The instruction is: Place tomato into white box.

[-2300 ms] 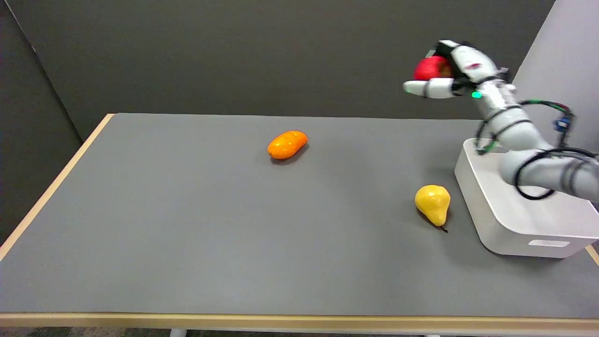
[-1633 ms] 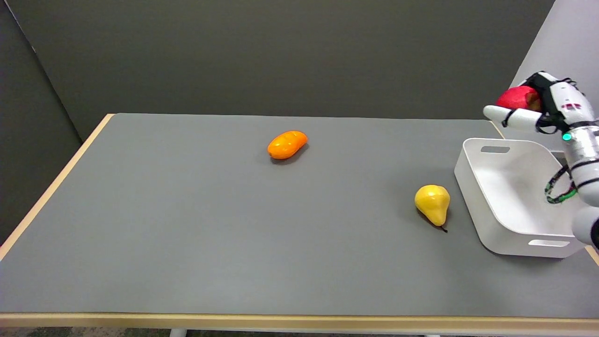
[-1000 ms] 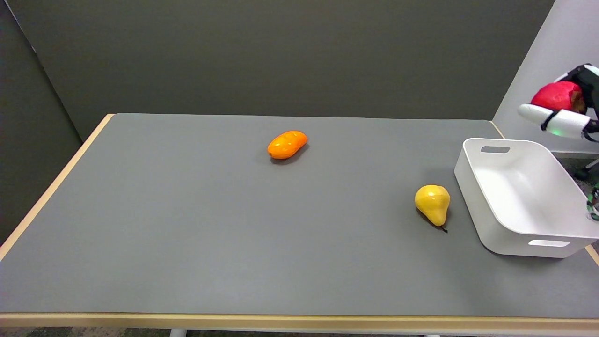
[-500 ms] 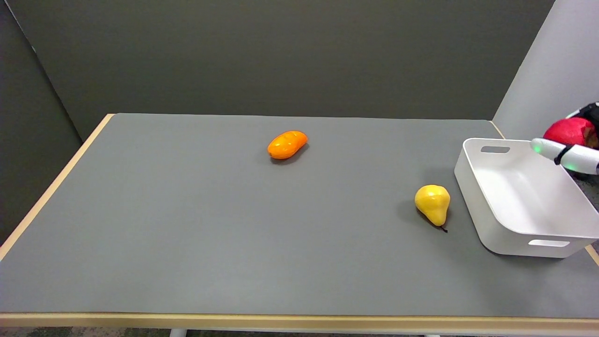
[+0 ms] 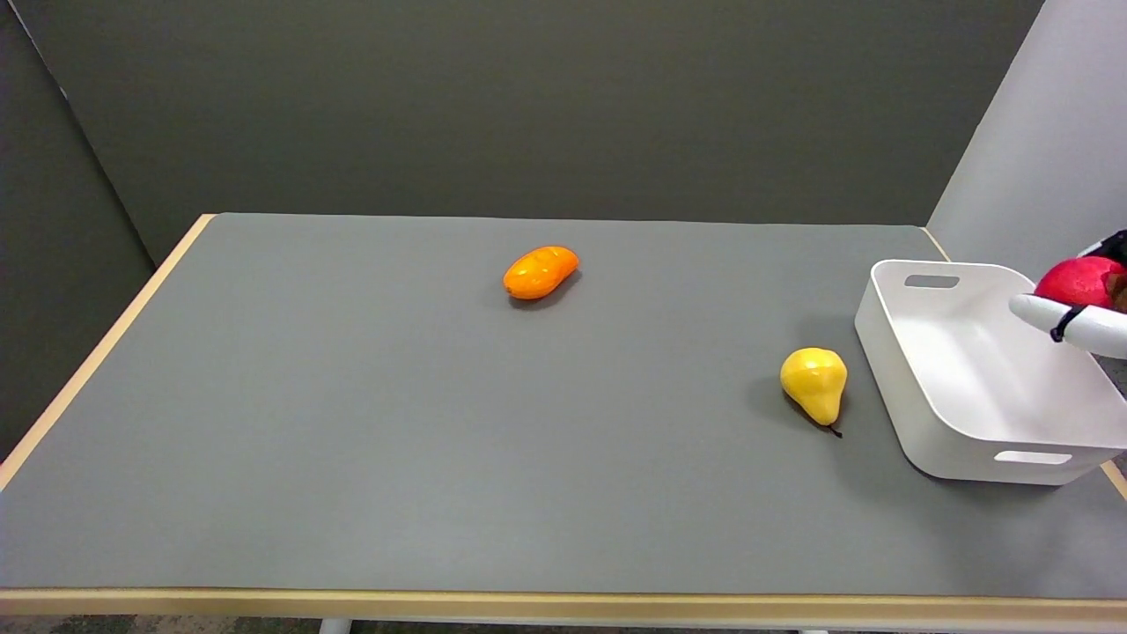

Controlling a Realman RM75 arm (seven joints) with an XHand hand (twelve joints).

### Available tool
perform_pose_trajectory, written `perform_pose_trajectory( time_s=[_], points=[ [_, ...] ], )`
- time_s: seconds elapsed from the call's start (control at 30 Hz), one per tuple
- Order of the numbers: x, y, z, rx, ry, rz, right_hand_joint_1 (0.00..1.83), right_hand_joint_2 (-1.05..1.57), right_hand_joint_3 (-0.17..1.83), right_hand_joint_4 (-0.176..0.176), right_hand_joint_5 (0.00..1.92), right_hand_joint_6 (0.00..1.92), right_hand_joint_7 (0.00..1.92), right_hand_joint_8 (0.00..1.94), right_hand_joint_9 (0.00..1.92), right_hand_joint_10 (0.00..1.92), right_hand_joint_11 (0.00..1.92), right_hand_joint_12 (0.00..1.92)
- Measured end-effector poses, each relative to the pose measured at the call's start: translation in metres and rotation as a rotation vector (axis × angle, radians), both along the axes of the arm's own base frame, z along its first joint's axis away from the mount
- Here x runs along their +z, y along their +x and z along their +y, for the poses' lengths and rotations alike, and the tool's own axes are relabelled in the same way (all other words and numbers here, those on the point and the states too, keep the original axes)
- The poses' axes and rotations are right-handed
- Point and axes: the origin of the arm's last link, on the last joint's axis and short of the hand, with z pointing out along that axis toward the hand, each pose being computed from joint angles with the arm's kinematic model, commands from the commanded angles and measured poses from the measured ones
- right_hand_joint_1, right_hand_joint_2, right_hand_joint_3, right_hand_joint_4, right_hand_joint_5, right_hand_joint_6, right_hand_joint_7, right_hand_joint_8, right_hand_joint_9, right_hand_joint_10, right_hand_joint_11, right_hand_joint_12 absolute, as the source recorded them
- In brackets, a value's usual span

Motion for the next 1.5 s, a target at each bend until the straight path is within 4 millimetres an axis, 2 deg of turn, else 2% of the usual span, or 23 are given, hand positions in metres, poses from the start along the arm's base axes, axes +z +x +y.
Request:
perform_pose_trajectory(
  time_s=[0.1,0.2,0.3,0.4,0.73,0.83,1.0,1.07,1.1,1.37,1.5],
  points=[
    [0.002,-0.001,0.001,-0.010,-0.008,0.006,0.37,0.64,0.95,0.144,0.26,0.57,0.37,0.42,0.35,0.77,0.36,1.48],
    [0.003,-0.002,0.001,-0.015,-0.013,0.011,0.27,0.65,0.92,0.140,0.24,0.50,0.33,0.36,0.31,0.73,0.32,1.42],
    [0.003,-0.003,0.001,-0.020,-0.014,0.013,0.16,0.60,1.00,0.140,0.20,0.48,0.28,0.34,0.28,0.68,0.30,1.35],
    [0.003,-0.004,0.000,-0.020,-0.014,0.014,0.15,0.64,0.91,0.138,0.21,0.45,0.28,0.32,0.27,0.66,0.28,1.36],
    [0.002,-0.005,-0.003,-0.022,-0.005,0.012,0.13,0.64,0.91,0.138,0.20,0.44,0.27,0.31,0.26,0.65,0.27,1.36],
    [0.002,-0.004,-0.004,-0.019,-0.002,0.011,0.04,0.57,1.00,0.130,0.12,0.40,0.16,0.27,0.18,0.60,0.20,1.26],
    [-0.001,-0.003,-0.008,-0.005,0.012,0.004,0.00,0.58,0.95,0.120,0.05,0.29,0.07,0.22,0.12,0.52,0.09,1.20],
    [-0.003,-0.002,-0.011,0.016,0.026,-0.011,0.00,0.57,0.96,0.118,0.03,0.26,0.04,0.20,0.08,0.49,0.07,1.13],
    [-0.004,-0.001,-0.013,0.028,0.034,-0.019,0.00,0.56,1.04,0.120,0.06,0.18,0.02,0.16,0.04,0.46,0.06,0.98],
    [-0.024,0.015,-0.039,0.161,0.151,-0.098,0.00,0.55,1.03,0.127,0.09,0.22,0.10,0.10,0.05,0.42,0.05,0.97],
    [-0.039,0.024,-0.054,0.210,0.211,-0.126,0.00,0.61,0.96,0.127,0.07,0.32,0.06,0.22,0.06,0.44,0.00,1.07]
  ],
)
